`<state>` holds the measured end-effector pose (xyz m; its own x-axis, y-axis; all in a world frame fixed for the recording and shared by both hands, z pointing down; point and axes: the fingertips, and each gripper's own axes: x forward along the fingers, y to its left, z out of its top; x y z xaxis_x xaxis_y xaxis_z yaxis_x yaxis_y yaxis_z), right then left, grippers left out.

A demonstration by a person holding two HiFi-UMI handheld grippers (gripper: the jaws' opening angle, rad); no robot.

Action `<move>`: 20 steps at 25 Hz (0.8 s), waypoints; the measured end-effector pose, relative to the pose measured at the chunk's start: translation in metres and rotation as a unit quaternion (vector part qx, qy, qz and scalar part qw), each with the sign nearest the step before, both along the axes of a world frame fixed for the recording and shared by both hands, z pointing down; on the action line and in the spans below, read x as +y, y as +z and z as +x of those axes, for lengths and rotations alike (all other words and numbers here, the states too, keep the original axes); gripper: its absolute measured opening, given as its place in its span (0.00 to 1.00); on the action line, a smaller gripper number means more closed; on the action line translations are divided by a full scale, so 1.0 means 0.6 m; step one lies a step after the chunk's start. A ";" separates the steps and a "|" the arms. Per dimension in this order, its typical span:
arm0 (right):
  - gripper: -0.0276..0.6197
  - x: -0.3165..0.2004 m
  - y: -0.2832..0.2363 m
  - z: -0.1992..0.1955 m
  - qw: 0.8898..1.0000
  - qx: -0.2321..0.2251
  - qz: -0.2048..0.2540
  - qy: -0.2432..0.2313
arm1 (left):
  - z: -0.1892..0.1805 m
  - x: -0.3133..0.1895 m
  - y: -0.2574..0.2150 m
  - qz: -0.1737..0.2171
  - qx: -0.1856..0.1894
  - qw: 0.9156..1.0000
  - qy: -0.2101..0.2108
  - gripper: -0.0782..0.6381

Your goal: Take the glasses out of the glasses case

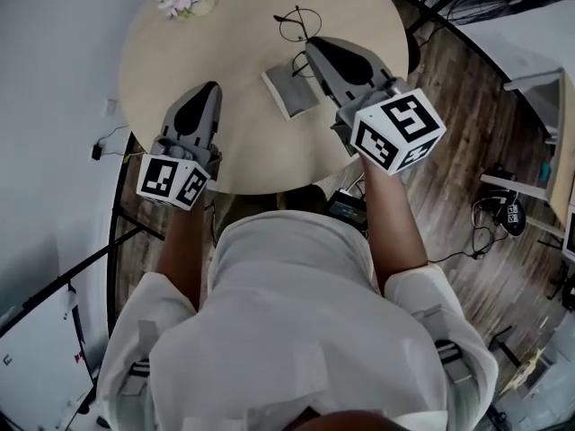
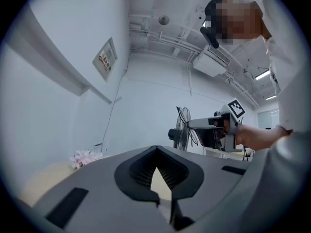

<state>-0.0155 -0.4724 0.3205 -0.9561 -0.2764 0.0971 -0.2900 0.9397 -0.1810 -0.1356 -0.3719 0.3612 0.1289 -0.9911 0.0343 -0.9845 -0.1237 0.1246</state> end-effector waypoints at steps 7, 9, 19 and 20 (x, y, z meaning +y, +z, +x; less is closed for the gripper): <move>0.09 0.049 -0.134 0.099 0.985 -0.105 0.126 0.057 | -0.008 0.053 -0.133 0.064 -0.010 0.998 -0.009 0.13; 0.09 0.076 -0.161 0.132 0.978 -0.125 0.147 0.082 | -0.004 0.080 -0.166 0.083 -0.012 0.996 -0.004 0.13; 0.09 0.320 -0.179 0.209 0.953 -0.156 0.193 0.173 | 0.006 0.283 -0.215 0.123 0.021 0.991 0.052 0.13; 0.09 0.348 -0.175 0.211 0.952 -0.156 0.193 0.177 | 0.007 0.309 -0.209 0.121 0.025 0.991 0.056 0.13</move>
